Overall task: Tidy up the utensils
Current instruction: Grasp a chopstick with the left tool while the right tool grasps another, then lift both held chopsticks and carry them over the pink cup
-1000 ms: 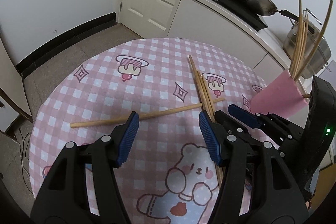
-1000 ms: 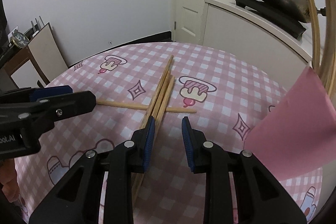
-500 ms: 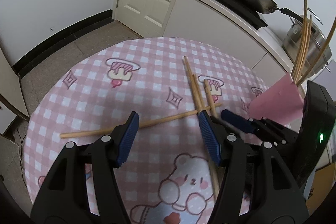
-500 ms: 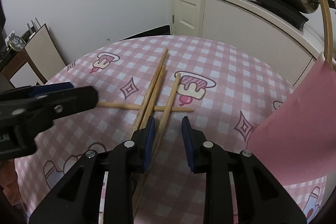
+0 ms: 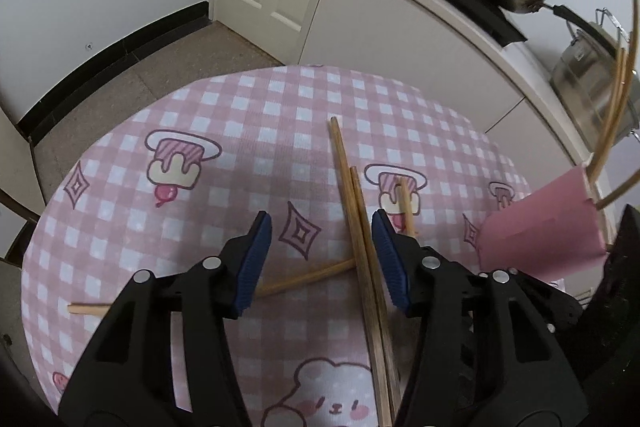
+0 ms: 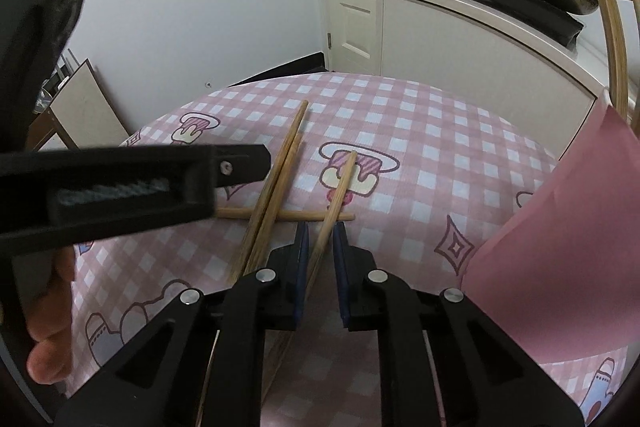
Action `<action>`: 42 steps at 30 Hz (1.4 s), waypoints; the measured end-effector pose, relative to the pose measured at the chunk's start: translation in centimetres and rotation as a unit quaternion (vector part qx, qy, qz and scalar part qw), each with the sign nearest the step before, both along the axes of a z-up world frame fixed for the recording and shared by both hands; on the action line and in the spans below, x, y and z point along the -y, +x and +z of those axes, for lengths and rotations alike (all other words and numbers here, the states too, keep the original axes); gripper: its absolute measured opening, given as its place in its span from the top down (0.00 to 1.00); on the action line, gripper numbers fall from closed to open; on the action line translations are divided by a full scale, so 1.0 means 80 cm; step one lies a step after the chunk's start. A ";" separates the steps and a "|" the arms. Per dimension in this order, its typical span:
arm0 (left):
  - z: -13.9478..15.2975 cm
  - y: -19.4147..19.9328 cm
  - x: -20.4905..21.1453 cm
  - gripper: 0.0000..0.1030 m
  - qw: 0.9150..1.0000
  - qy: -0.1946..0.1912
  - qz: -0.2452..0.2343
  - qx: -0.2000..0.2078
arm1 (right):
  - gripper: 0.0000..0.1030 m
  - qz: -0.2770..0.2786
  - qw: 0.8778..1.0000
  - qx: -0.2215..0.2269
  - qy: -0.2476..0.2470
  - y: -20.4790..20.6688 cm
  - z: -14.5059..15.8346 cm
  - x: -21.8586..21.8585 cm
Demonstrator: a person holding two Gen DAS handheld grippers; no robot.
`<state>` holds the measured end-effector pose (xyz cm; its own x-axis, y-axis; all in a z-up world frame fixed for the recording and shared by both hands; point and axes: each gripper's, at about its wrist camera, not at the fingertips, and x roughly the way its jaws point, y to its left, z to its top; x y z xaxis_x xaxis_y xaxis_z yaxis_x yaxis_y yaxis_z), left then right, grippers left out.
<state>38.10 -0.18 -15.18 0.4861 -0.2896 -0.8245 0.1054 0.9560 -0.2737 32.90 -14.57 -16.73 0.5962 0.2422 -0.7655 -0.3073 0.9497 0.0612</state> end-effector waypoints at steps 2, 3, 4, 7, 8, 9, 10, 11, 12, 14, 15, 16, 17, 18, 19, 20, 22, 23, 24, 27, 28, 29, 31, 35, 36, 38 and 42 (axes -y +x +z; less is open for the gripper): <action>-0.003 0.003 0.003 0.53 1.000 0.003 -0.002 -0.001 | 0.89 0.002 1.000 -0.001 0.003 0.000 0.000 0.000; -0.005 0.004 0.004 0.54 1.000 0.005 -0.002 -0.001 | 0.89 0.002 1.000 -0.001 0.003 0.001 0.000 0.000; -0.007 0.004 0.004 0.54 1.000 0.007 -0.002 -0.003 | 0.89 0.002 1.000 -0.001 0.004 0.001 0.000 0.000; -0.009 0.004 0.008 0.54 1.000 0.015 -0.004 0.004 | 0.89 0.002 1.000 0.001 0.004 0.001 0.001 0.000; -0.009 0.004 0.008 0.54 1.000 0.017 -0.005 0.005 | 0.89 0.002 1.000 0.001 0.004 0.001 0.001 0.001; -0.010 0.004 0.009 0.54 1.000 0.018 -0.007 0.007 | 0.89 0.001 1.000 0.002 0.004 0.001 0.001 0.001; -0.010 0.004 0.009 0.54 1.000 0.018 -0.008 0.007 | 0.89 0.001 1.000 0.003 0.004 0.000 0.001 0.002; -0.010 0.004 0.008 0.54 1.000 0.017 -0.008 0.008 | 0.89 0.000 1.000 0.003 0.005 0.000 0.002 0.002; -0.011 0.003 0.007 0.54 1.000 0.016 -0.008 0.007 | 0.89 0.000 1.000 0.003 0.006 -0.001 0.002 0.002; -0.011 0.004 0.008 0.54 1.000 0.020 -0.006 0.008 | 0.89 -0.001 1.000 0.003 0.007 -0.001 0.002 0.002; -0.011 0.003 0.007 0.55 1.000 0.022 -0.005 0.010 | 0.89 -0.001 1.000 0.003 0.007 -0.001 0.002 0.002; -0.012 0.003 0.009 0.55 0.999 0.031 -0.005 0.014 | 0.89 -0.001 1.000 0.003 0.007 -0.002 0.002 0.002; -0.012 0.003 0.011 0.58 0.999 0.034 -0.006 0.015 | 0.89 -0.001 1.000 0.003 0.007 -0.002 0.002 0.003; -0.011 0.003 0.010 0.62 0.999 0.029 -0.010 0.016 | 0.89 -0.001 1.000 0.003 0.008 -0.001 0.002 0.003; -0.011 0.004 0.011 0.67 1.000 0.024 -0.013 0.015 | 0.89 -0.001 1.000 0.003 0.008 -0.002 0.002 0.003; -0.010 0.004 0.010 0.67 1.000 0.024 -0.013 0.013 | 0.89 -0.002 1.000 0.003 0.008 -0.002 0.002 0.003; -0.010 0.004 0.008 0.67 0.999 0.028 -0.011 0.012 | 0.89 -0.002 1.000 0.002 0.008 -0.002 0.001 0.003; -0.009 0.004 0.007 0.67 0.999 0.029 -0.010 0.010 | 0.89 -0.002 1.000 0.002 0.008 -0.002 0.001 0.003; -0.008 0.004 0.005 0.67 0.999 0.032 -0.008 0.008 | 0.89 -0.002 1.000 0.001 0.007 -0.001 0.001 0.003; -0.010 0.007 0.003 0.67 1.000 0.027 -0.011 0.003 | 0.89 -0.001 1.000 -0.002 0.006 0.000 -0.001 0.001; -0.011 0.007 0.005 0.67 1.000 0.027 -0.012 0.001 | 0.89 0.000 1.000 -0.003 0.006 0.001 -0.001 -0.001; -0.012 0.008 0.008 0.67 0.999 0.036 -0.011 -0.001 | 0.89 0.000 1.000 -0.003 0.005 0.001 -0.001 -0.001; -0.013 0.010 0.017 0.67 0.998 0.058 -0.015 0.007 | 0.89 0.000 1.000 -0.003 0.005 0.002 -0.002 -0.003; -0.015 0.012 0.019 0.79 0.997 0.068 -0.009 0.017 | 0.89 0.000 1.000 -0.004 0.007 0.001 -0.002 -0.003; -0.015 0.012 0.020 0.82 0.997 0.073 -0.007 0.019 | 0.89 0.000 1.000 -0.005 0.008 0.002 -0.002 -0.003; -0.016 0.012 0.015 0.90 0.997 0.071 -0.004 0.022 | 0.89 0.002 1.000 -0.005 0.009 0.002 -0.002 -0.003; -0.012 0.005 0.008 0.94 0.998 0.065 -0.004 0.027 | 0.90 0.004 1.000 -0.002 0.010 0.001 -0.001 -0.004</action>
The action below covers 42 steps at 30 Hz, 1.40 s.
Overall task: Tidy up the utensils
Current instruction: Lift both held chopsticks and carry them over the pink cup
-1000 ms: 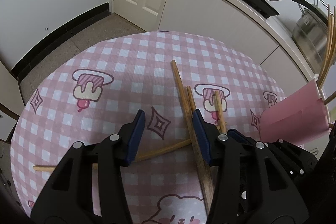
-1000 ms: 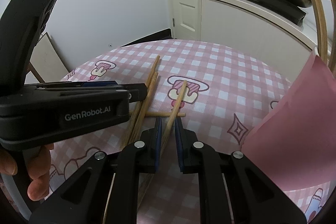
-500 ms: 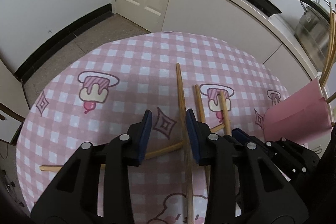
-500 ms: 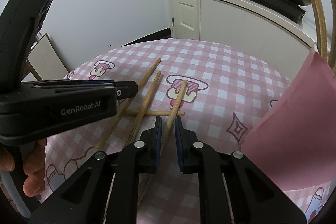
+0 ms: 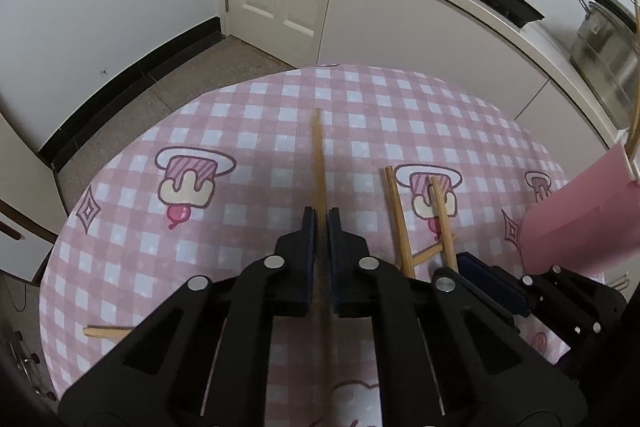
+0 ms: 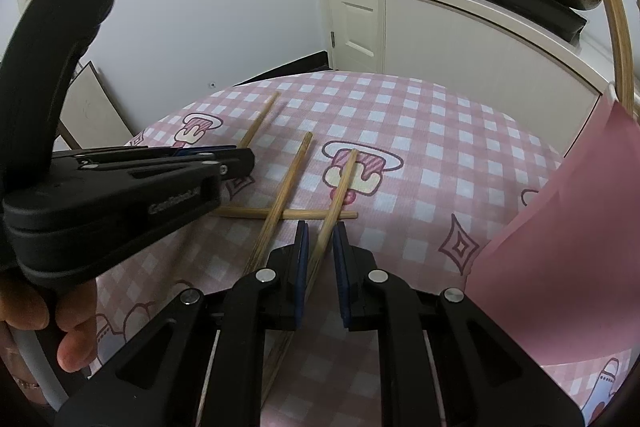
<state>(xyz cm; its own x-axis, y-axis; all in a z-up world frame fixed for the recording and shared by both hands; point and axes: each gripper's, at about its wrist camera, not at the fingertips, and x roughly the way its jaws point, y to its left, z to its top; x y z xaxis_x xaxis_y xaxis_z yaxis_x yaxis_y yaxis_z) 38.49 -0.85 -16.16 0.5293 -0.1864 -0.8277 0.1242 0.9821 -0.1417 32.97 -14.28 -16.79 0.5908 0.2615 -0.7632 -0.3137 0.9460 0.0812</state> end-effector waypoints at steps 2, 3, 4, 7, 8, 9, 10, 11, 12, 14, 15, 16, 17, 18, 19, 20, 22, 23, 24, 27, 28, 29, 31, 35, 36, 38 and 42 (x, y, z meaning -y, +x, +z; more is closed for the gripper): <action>0.006 -0.008 -0.007 0.94 1.000 -0.006 0.001 0.007 | 0.90 0.003 1.000 0.008 0.002 -0.005 0.004 -0.001; 0.012 -0.014 -0.012 0.94 1.000 -0.011 0.002 0.014 | 0.90 0.005 1.000 0.011 0.004 -0.007 0.005 -0.002; 0.018 -0.020 -0.017 0.94 1.000 -0.015 0.005 0.020 | 0.91 0.008 1.000 0.015 0.004 -0.011 0.008 -0.004; 0.040 -0.040 -0.033 0.94 0.998 -0.032 0.014 0.044 | 0.92 0.021 0.999 0.029 0.008 -0.026 0.017 -0.012; 0.045 -0.048 -0.037 0.94 0.998 -0.037 0.016 0.050 | 0.92 0.025 0.999 0.035 0.008 -0.032 0.021 -0.015; 0.050 -0.054 -0.041 0.94 0.997 -0.041 0.018 0.056 | 0.93 0.029 0.999 0.040 0.006 -0.037 0.025 -0.017; 0.057 -0.065 -0.046 0.94 0.997 -0.047 0.019 0.063 | 0.93 0.034 0.998 0.047 0.007 -0.043 0.030 -0.020; 0.063 -0.074 -0.050 0.94 0.996 -0.052 0.019 0.069 | 0.93 0.040 0.998 0.053 0.009 -0.050 0.035 -0.023; 0.070 -0.085 -0.054 0.94 0.995 -0.057 0.019 0.077 | 0.94 0.043 0.997 0.058 0.010 -0.055 0.039 -0.025; 0.084 -0.102 -0.059 0.94 0.994 -0.060 0.017 0.090 | 0.94 0.049 0.996 0.074 0.013 -0.070 0.051 -0.027; 0.091 -0.111 -0.062 0.94 0.993 -0.061 0.017 0.098 | 0.95 0.052 0.996 0.077 0.015 -0.074 0.055 -0.028; 0.098 -0.117 -0.064 0.94 0.992 -0.062 0.017 0.106 | 0.95 0.055 0.995 0.082 0.017 -0.080 0.060 -0.029; 0.104 -0.121 -0.064 0.94 0.992 -0.062 0.015 0.111 | 0.95 0.058 0.994 0.088 0.018 -0.089 0.066 -0.029; 0.111 -0.127 -0.063 0.94 0.991 -0.062 0.013 0.118 | 0.95 0.060 0.994 0.093 0.018 -0.094 0.071 -0.029; 0.117 -0.133 -0.061 0.94 0.990 -0.065 0.016 0.126 | 0.95 0.063 0.993 0.098 0.019 -0.100 0.076 -0.028; 0.121 -0.139 -0.061 0.94 0.989 -0.067 0.014 0.132 | 0.95 0.064 0.992 0.105 0.022 -0.107 0.084 -0.026; 0.134 -0.154 -0.057 0.94 0.987 -0.070 0.009 0.143 | 0.95 0.065 0.991 0.115 0.027 -0.117 0.097 -0.021; 0.139 -0.161 -0.057 0.94 0.986 -0.071 0.006 0.148 | 0.95 0.066 0.990 0.123 0.032 -0.125 0.105 -0.018; 0.144 -0.169 -0.056 0.94 0.985 -0.072 0.002 0.154 | 0.95 0.066 0.989 0.128 0.035 -0.134 0.112 -0.015; 0.159 -0.185 -0.051 0.94 0.983 -0.073 -0.007 0.168 | 0.95 0.066 0.986 0.146 0.039 -0.148 0.131 -0.006; 0.166 -0.193 -0.049 0.94 0.982 -0.074 -0.012 0.175 | 0.95 0.064 0.985 0.152 0.040 -0.152 0.137 -0.002; 0.170 -0.197 -0.047 0.94 0.981 -0.074 -0.015 0.179 | 0.95 0.063 0.985 0.157 0.042 -0.156 0.141 0.001; 0.180 -0.206 -0.042 0.94 0.979 -0.077 -0.022 0.187 | 0.95 0.061 0.983 0.165 0.052 -0.166 0.152 0.010; 0.197 -0.224 -0.030 0.94 0.975 -0.082 -0.033 0.202 | 0.95 0.053 0.979 0.187 0.059 -0.184 0.171 0.025; 0.200 -0.226 -0.028 0.94 0.975 -0.083 -0.035 0.204 | 0.95 0.050 0.978 0.192 0.060 -0.187 0.175 0.029; 0.208 -0.234 -0.020 0.94 0.972 -0.086 -0.042 0.213 | 0.95 0.046 0.977 0.200 0.060 -0.192 0.182 0.037; 0.219 -0.243 -0.006 0.94 0.969 -0.091 -0.054 0.223 | 0.95 0.033 0.973 0.219 0.060 -0.203 0.196 0.054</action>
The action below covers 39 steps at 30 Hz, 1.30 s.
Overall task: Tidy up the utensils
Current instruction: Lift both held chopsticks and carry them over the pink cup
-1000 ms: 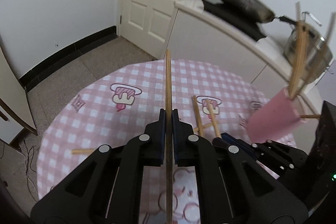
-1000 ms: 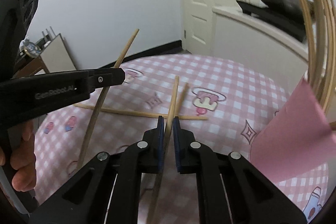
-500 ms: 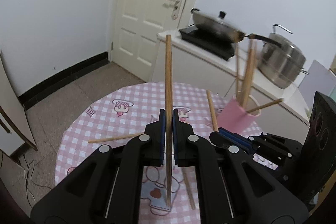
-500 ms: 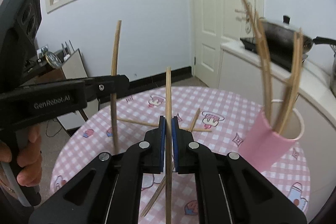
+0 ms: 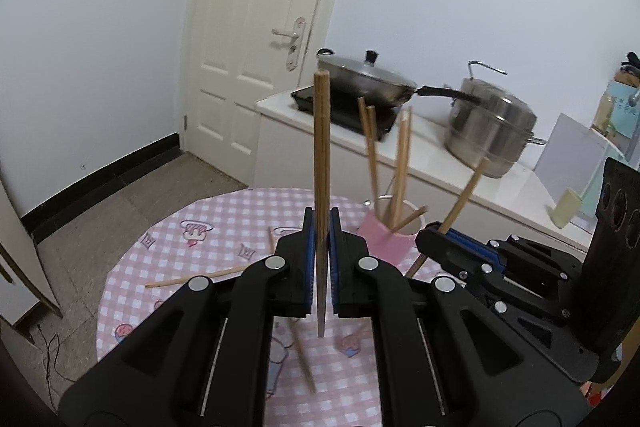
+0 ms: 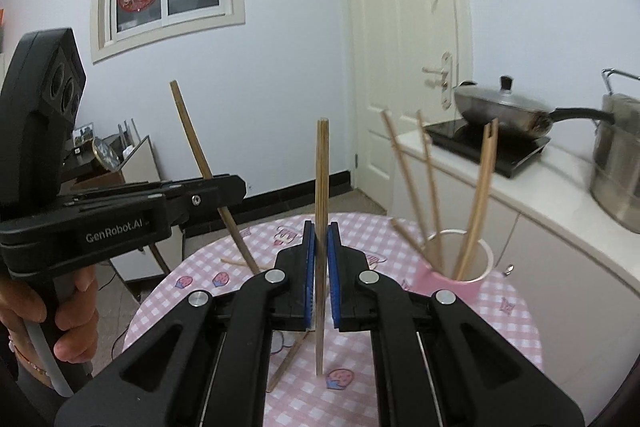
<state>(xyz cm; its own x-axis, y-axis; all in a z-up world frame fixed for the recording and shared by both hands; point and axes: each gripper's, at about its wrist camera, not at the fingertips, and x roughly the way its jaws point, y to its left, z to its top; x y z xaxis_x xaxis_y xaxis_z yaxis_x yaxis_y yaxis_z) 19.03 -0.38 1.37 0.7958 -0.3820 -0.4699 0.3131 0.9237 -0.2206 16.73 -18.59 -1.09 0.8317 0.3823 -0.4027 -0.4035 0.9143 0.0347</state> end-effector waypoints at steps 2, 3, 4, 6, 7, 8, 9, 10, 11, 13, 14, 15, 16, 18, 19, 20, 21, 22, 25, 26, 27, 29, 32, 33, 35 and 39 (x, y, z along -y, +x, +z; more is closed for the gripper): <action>0.006 -0.004 0.010 0.94 1.000 0.001 -0.009 0.005 | 0.95 -0.007 1.000 0.008 0.001 -0.005 0.007 0.008; 0.007 -0.004 0.013 0.94 1.000 0.001 -0.012 0.005 | 0.95 -0.009 1.000 0.012 0.002 -0.008 0.010 0.014; 0.010 -0.005 0.019 0.94 1.000 0.002 -0.018 0.005 | 0.95 -0.012 1.000 0.016 0.002 -0.010 0.014 0.019; 0.014 -0.005 0.026 0.94 1.000 0.003 -0.021 0.008 | 0.95 -0.020 0.999 0.025 0.002 -0.013 0.022 0.029; 0.017 -0.005 0.030 0.94 1.000 0.004 -0.024 0.012 | 0.95 -0.025 0.999 0.030 0.002 -0.014 0.027 0.035; 0.019 -0.004 0.033 0.94 1.000 0.003 -0.026 0.014 | 0.95 -0.030 0.999 0.034 0.002 -0.014 0.031 0.040; 0.024 -0.002 0.036 0.94 0.999 0.000 -0.028 0.017 | 0.95 -0.034 0.999 0.038 0.002 -0.014 0.035 0.045; 0.026 -0.002 0.038 0.94 0.999 -0.002 -0.029 0.019 | 0.95 -0.038 0.998 0.041 0.002 -0.016 0.037 0.047; 0.030 0.000 0.041 0.94 0.999 -0.006 -0.032 0.022 | 0.95 -0.043 0.998 0.046 0.002 -0.015 0.043 0.053; 0.037 0.003 0.047 0.94 0.999 -0.014 -0.036 0.027 | 0.95 -0.052 0.997 0.054 0.002 -0.015 0.049 0.062; 0.041 0.005 0.051 0.94 0.999 -0.018 -0.038 0.030 | 0.95 -0.058 0.996 0.061 0.001 -0.013 0.055 0.067; 0.046 0.008 0.054 0.94 0.998 -0.024 -0.041 0.034 | 0.95 -0.063 0.996 0.065 0.001 -0.012 0.060 0.071; 0.049 0.010 0.058 0.94 0.998 -0.028 -0.043 0.037 | 0.95 -0.066 0.995 0.069 0.000 -0.012 0.063 0.074; 0.059 0.015 0.068 0.94 0.997 -0.035 -0.043 0.047 | 0.95 -0.077 0.994 0.081 -0.002 -0.009 0.072 0.081; 0.062 0.016 0.070 0.94 0.997 -0.037 -0.043 0.052 | 0.95 -0.080 0.993 0.085 -0.003 -0.007 0.074 0.082; 0.067 0.019 0.073 0.94 0.997 -0.040 -0.043 0.057 | 0.95 -0.085 0.992 0.092 -0.005 -0.005 0.078 0.084; 0.072 0.022 0.076 0.94 0.996 -0.047 -0.045 0.060 | 0.95 -0.088 0.992 0.095 -0.007 -0.002 0.079 0.085; 0.076 0.023 0.081 0.94 0.996 -0.052 -0.047 0.062 | 0.95 -0.092 0.991 0.100 -0.009 0.001 0.081 0.087; 0.086 0.025 0.095 0.94 0.994 -0.057 -0.048 0.075 | 0.95 -0.103 0.988 0.112 -0.013 0.010 0.084 0.092; 0.089 0.025 0.100 0.94 0.994 -0.058 -0.045 0.082 | 0.95 -0.106 0.988 0.115 -0.011 0.015 0.085 0.094; 0.091 0.027 0.106 0.94 0.993 -0.056 -0.039 0.091 | 0.95 -0.108 0.987 0.116 -0.010 0.018 0.084 0.096; 0.093 0.031 0.115 0.94 0.993 -0.052 -0.027 0.103 | 0.95 -0.112 0.986 0.120 -0.006 0.024 0.082 0.100; 0.091 0.043 0.128 0.94 0.993 -0.052 -0.012 0.109 | 0.95 -0.114 0.986 0.122 0.003 0.031 0.077 0.109; 0.089 0.046 0.131 0.94 0.993 -0.053 -0.008 0.109 | 0.95 -0.116 0.985 0.124 0.004 0.034 0.076 0.111; 0.082 0.056 0.137 0.94 0.992 -0.057 0.003 0.109 | 0.95 -0.119 0.985 0.123 0.012 0.041 0.073 0.116; 0.069 0.069 0.145 0.94 0.992 -0.058 0.020 0.114 | 0.95 -0.116 0.985 0.122 0.027 0.049 0.067 0.120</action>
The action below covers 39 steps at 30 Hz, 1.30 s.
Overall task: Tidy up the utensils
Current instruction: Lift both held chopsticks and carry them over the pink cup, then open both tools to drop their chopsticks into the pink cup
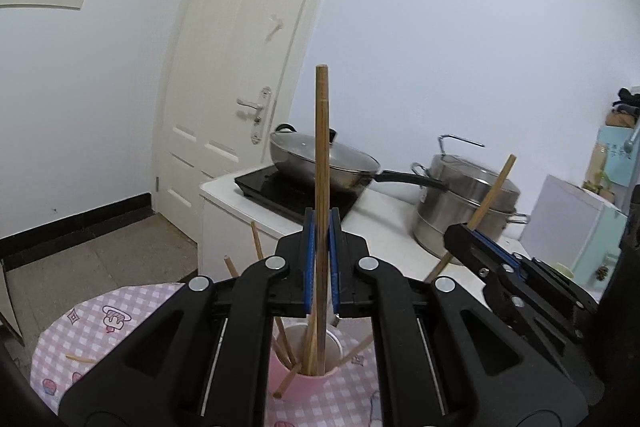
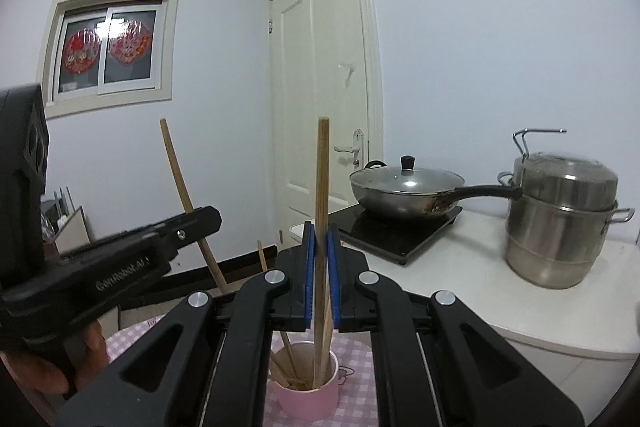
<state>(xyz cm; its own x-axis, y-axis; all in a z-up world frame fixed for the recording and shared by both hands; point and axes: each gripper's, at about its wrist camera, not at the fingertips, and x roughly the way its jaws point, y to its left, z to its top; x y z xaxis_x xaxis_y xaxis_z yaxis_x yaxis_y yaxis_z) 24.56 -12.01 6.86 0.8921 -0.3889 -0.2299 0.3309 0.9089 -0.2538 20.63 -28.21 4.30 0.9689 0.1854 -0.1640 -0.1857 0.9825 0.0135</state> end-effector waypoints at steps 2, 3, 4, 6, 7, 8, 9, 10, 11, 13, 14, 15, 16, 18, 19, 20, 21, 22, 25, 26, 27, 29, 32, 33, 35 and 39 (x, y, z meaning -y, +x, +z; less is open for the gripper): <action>-0.007 0.005 0.002 0.94 1.000 0.003 0.001 -0.001 | 0.95 0.004 1.000 -0.003 0.005 0.004 -0.003 0.000; -0.009 0.007 0.004 0.94 1.000 0.005 0.002 -0.002 | 0.95 0.006 1.000 -0.002 0.007 0.006 -0.004 0.002; -0.012 0.008 0.006 0.94 1.000 0.004 0.005 0.001 | 0.95 0.007 1.000 -0.001 0.008 0.007 -0.005 0.002; -0.018 0.010 0.011 0.94 1.000 0.012 0.010 0.008 | 0.95 0.010 1.000 -0.005 0.013 0.012 -0.008 0.004; -0.021 0.012 0.015 0.94 1.000 0.019 0.011 0.006 | 0.95 0.010 1.000 -0.007 0.014 0.014 -0.009 0.004; -0.025 0.013 0.019 0.94 1.000 0.023 0.012 0.006 | 0.95 0.011 1.000 -0.011 0.014 0.015 -0.013 0.003; -0.028 0.014 0.021 0.94 1.000 0.027 0.012 0.004 | 0.95 0.012 1.000 -0.013 0.014 0.017 -0.015 0.004; -0.035 0.016 0.024 0.94 0.999 0.032 0.011 0.000 | 0.95 0.012 1.000 -0.016 0.013 0.019 -0.018 0.004; -0.041 0.018 0.026 0.94 0.999 0.035 0.010 -0.003 | 0.95 0.012 1.000 -0.021 0.014 0.020 -0.022 0.004; -0.052 0.021 0.029 0.94 0.999 0.039 0.008 -0.013 | 0.95 0.010 0.999 -0.028 0.017 0.023 -0.030 0.007; -0.057 0.023 0.029 0.94 0.999 0.040 0.008 -0.018 | 0.95 0.010 0.999 -0.035 0.019 0.025 -0.035 0.008; -0.063 0.025 0.029 0.94 0.999 0.043 0.009 -0.022 | 0.95 0.010 0.999 -0.038 0.020 0.025 -0.037 0.009; -0.066 0.026 0.029 0.94 0.999 0.046 0.009 -0.023 | 0.95 0.009 0.999 -0.041 0.020 0.026 -0.041 0.010; -0.071 0.025 0.029 0.94 0.998 0.052 0.009 -0.024 | 0.95 0.007 0.999 -0.047 0.020 0.027 -0.047 0.010; -0.073 0.024 0.029 0.94 0.998 0.054 0.008 -0.025 | 0.95 0.006 0.999 -0.050 0.020 0.028 -0.049 0.010; -0.075 0.024 0.029 0.94 0.998 0.054 0.007 -0.026 | 0.95 0.005 0.998 -0.052 0.021 0.028 -0.052 0.010; -0.077 0.024 0.029 0.94 0.998 0.056 0.005 -0.028 | 0.95 0.005 0.998 -0.055 0.022 0.028 -0.054 0.011; -0.079 0.025 0.029 0.94 0.998 0.059 0.002 -0.031 | 0.95 0.005 0.998 -0.059 0.024 0.029 -0.057 0.011; -0.087 0.028 0.030 0.94 0.997 0.065 -0.005 -0.042 | 0.95 0.006 0.997 -0.069 0.025 0.031 -0.065 0.010; -0.090 0.029 0.030 0.94 0.997 0.065 -0.008 -0.046 | 0.95 0.006 0.997 -0.072 0.025 0.032 -0.068 0.009; -0.094 0.030 0.030 0.94 0.997 0.065 -0.010 -0.050 | 0.95 0.006 0.997 -0.075 0.025 0.033 -0.070 0.009; -0.100 0.032 0.032 0.94 0.996 0.070 -0.013 -0.056 | 0.95 0.008 0.996 -0.082 0.028 0.035 -0.073 0.009; -0.106 0.033 0.034 0.94 0.995 0.076 -0.015 -0.058 | 0.95 0.010 0.995 -0.091 0.032 0.038 -0.076 0.009; -0.107 0.032 0.034 0.94 0.995 0.076 -0.016 -0.058 | 0.95 0.010 0.995 -0.093 0.033 0.040 -0.077 0.010; -0.107 0.032 0.033 0.94 0.995 0.073 -0.019 -0.063 | 0.95 0.011 0.994 -0.096 0.040 0.040 -0.077 0.012; -0.106 0.028 0.032 0.93 0.995 0.074 -0.024 -0.062 | 0.95 0.010 0.994 -0.097 0.045 0.039 -0.075 0.015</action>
